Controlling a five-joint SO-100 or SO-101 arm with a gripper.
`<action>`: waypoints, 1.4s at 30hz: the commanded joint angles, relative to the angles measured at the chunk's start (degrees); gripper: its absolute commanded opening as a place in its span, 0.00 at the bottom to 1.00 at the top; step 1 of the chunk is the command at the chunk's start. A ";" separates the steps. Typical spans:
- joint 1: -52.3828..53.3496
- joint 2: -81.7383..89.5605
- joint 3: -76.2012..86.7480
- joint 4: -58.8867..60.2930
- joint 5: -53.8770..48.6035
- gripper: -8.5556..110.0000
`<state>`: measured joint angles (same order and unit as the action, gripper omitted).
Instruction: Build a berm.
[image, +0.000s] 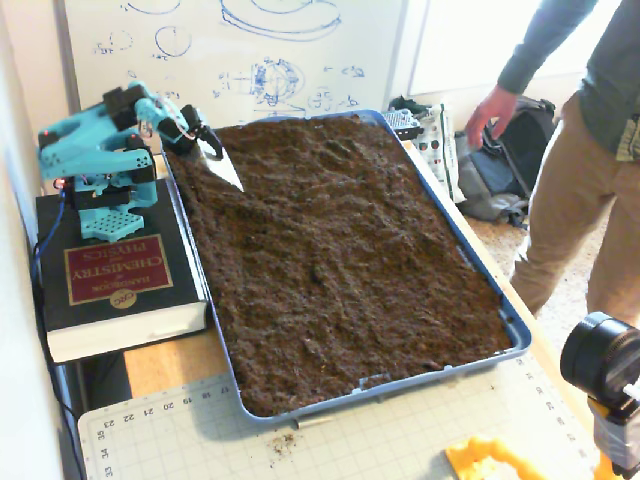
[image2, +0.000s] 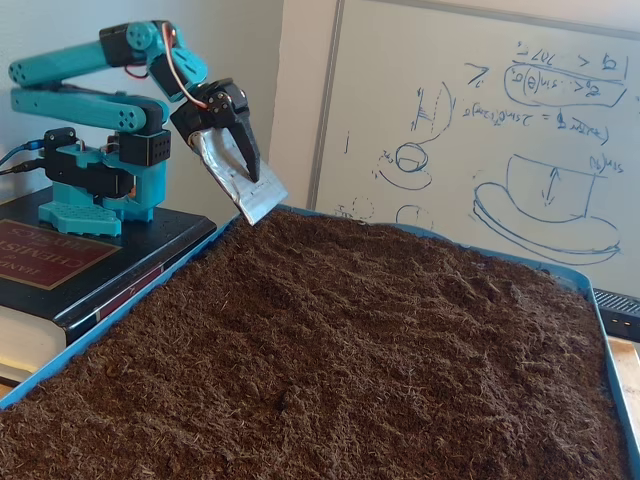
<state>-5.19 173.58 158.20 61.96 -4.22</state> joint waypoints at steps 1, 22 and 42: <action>-1.49 -11.51 -13.89 0.09 0.79 0.08; -16.00 -67.76 -41.40 0.09 20.21 0.08; -27.60 -86.40 -41.48 -0.70 35.07 0.08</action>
<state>-32.17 87.10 121.38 61.26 29.97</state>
